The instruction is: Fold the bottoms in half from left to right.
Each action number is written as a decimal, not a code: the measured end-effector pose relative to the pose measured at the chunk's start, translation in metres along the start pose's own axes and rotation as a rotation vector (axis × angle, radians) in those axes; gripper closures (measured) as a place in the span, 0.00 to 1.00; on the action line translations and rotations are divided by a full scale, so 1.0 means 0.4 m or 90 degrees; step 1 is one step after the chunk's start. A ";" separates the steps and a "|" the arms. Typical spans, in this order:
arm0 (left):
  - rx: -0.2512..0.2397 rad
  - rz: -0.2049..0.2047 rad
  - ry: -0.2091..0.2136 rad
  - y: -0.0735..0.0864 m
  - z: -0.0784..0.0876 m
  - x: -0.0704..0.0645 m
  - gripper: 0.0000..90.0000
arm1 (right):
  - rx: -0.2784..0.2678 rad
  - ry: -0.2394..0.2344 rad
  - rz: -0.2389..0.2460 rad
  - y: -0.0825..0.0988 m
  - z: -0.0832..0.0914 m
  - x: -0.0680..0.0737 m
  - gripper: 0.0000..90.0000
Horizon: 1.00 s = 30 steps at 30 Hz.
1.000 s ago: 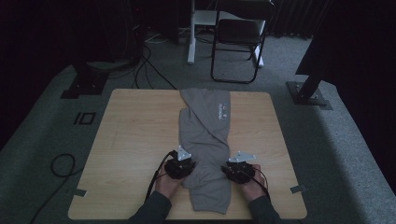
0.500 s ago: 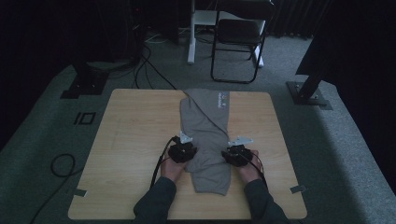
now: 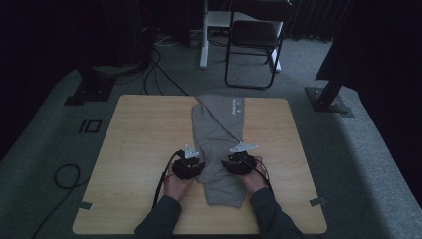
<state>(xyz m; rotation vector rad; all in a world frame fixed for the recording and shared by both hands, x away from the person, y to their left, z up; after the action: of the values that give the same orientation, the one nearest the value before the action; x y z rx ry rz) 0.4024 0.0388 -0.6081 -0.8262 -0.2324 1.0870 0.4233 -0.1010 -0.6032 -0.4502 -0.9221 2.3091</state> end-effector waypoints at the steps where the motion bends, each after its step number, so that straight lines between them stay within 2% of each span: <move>1: 0.001 -0.002 0.000 0.004 -0.002 -0.001 0.76 | 0.019 -0.004 -0.001 0.011 -0.012 0.005 0.74; 2: 0.003 -0.002 0.000 0.008 -0.002 -0.003 0.76 | 0.019 -0.004 -0.001 0.011 -0.012 0.005 0.74; 4: 0.000 0.004 0.008 0.014 0.004 -0.011 0.76 | 0.013 -0.019 0.001 0.014 -0.004 0.017 0.86; 6: -0.003 0.002 0.016 0.019 0.013 -0.024 0.76 | 0.005 -0.025 0.020 0.021 0.031 0.037 0.97; 7: -0.005 0.001 0.020 0.021 0.017 -0.031 0.76 | 0.005 -0.025 0.020 0.021 0.031 0.037 0.97; 8: -0.005 -0.004 0.025 0.024 0.025 -0.043 0.75 | -0.010 -0.030 0.029 0.027 0.060 0.051 0.98; 9: -0.007 -0.007 0.029 0.025 0.029 -0.050 0.75 | -0.010 -0.030 0.029 0.027 0.060 0.051 0.98; 11: -0.014 -0.016 0.041 0.027 0.044 -0.072 0.74 | -0.024 -0.035 0.033 0.034 0.088 0.061 0.98; 12: -0.016 -0.020 0.043 0.028 0.048 -0.079 0.74 | -0.035 -0.038 0.039 0.048 0.118 0.070 0.98; 13: -0.021 -0.025 0.045 0.028 0.052 -0.087 0.74 | -0.035 -0.038 0.039 0.048 0.118 0.070 0.98; 14: -0.025 -0.030 0.047 0.026 0.057 -0.093 0.74 | -0.041 -0.040 0.043 0.068 0.143 0.074 0.98; 16: -0.034 -0.033 0.047 0.017 0.060 -0.099 0.74 | -0.044 -0.044 0.044 0.078 0.155 0.076 0.98; 17: -0.036 -0.035 0.046 0.012 0.061 -0.098 0.74 | -0.049 -0.047 0.046 0.088 0.164 0.078 0.98; 21: -0.049 -0.017 0.043 -0.011 0.054 -0.091 0.73 | -0.041 -0.046 0.038 0.135 0.186 0.075 0.98; 22: -0.051 -0.015 0.041 -0.014 0.050 -0.088 0.73 | -0.041 -0.046 0.038 0.135 0.186 0.075 0.98; 27: -0.035 -0.007 0.023 -0.015 0.013 -0.072 0.74 | -0.040 -0.043 0.037 0.154 0.201 0.074 0.98; 30: -0.011 -0.004 0.025 -0.003 -0.005 -0.073 0.74 | -0.040 -0.046 0.031 0.156 0.202 0.070 0.95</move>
<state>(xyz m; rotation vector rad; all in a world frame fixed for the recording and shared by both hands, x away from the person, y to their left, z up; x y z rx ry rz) 0.3904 0.0126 -0.6025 -0.8616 -0.2116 1.0634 0.3355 -0.1592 -0.5934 -0.4216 -1.0316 2.3594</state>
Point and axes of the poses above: each handheld gripper's, and its own axes: z roughly backward along the jaws, y roughly out of its underside, x roughly to its left, the point moved 9 cm from there along -z, roughly forward along the jaws, and after that the axes turned 11 degrees about z, right-handed, at the moved point
